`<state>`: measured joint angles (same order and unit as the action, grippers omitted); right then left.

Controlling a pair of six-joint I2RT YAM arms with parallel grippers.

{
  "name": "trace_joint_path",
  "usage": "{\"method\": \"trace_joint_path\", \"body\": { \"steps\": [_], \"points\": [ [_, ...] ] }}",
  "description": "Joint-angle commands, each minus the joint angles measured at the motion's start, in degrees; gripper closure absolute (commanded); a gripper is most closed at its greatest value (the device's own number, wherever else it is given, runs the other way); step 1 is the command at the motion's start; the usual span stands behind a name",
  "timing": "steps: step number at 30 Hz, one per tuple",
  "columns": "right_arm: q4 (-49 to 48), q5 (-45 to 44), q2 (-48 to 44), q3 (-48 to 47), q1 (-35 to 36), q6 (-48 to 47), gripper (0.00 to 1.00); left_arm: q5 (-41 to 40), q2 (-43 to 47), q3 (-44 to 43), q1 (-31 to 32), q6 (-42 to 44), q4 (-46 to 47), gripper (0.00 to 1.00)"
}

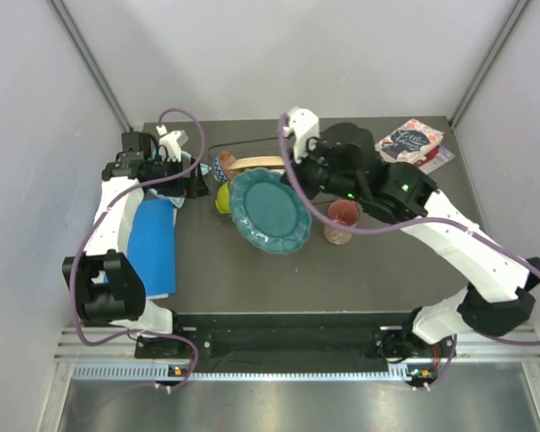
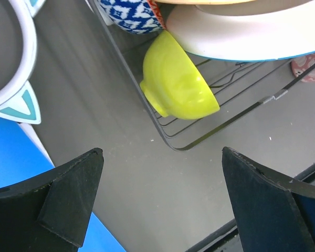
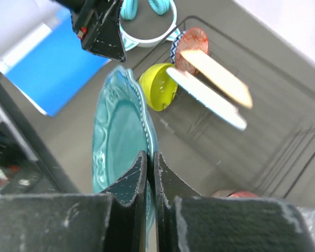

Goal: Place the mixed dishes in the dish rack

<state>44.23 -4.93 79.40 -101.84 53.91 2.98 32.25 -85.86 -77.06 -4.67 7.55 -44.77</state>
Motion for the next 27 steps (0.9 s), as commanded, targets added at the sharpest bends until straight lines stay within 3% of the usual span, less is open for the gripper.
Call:
{"method": "trace_joint_path", "body": {
  "steps": [1, 5, 11, 22, 27],
  "points": [
    [-7.2, -10.1, 2.2, -12.9, 5.0, -16.2, 1.00, 2.3, 3.4, 1.6, -1.8, -0.3, 3.4, 0.01],
    [-9.8, -25.2, 7.3, -12.7, 11.9, -34.3, 1.00, 2.9, 4.2, 3.0, -3.1, -1.3, 4.3, 0.01],
    [-25.7, -28.6, 4.8, 3.7, 16.8, -52.6, 1.00, 3.3, 4.9, 4.0, -3.9, -2.1, 5.1, 0.01],
    [-27.4, -26.7, 10.3, 0.3, 15.8, -60.8, 1.00, 3.9, 7.2, 6.8, -4.7, -2.7, 6.7, 0.01],
    [-21.3, -24.5, 12.1, -2.9, 13.9, -52.1, 1.00, 4.0, 8.2, 8.4, -5.2, -2.2, 7.3, 0.01]
  ]
}}
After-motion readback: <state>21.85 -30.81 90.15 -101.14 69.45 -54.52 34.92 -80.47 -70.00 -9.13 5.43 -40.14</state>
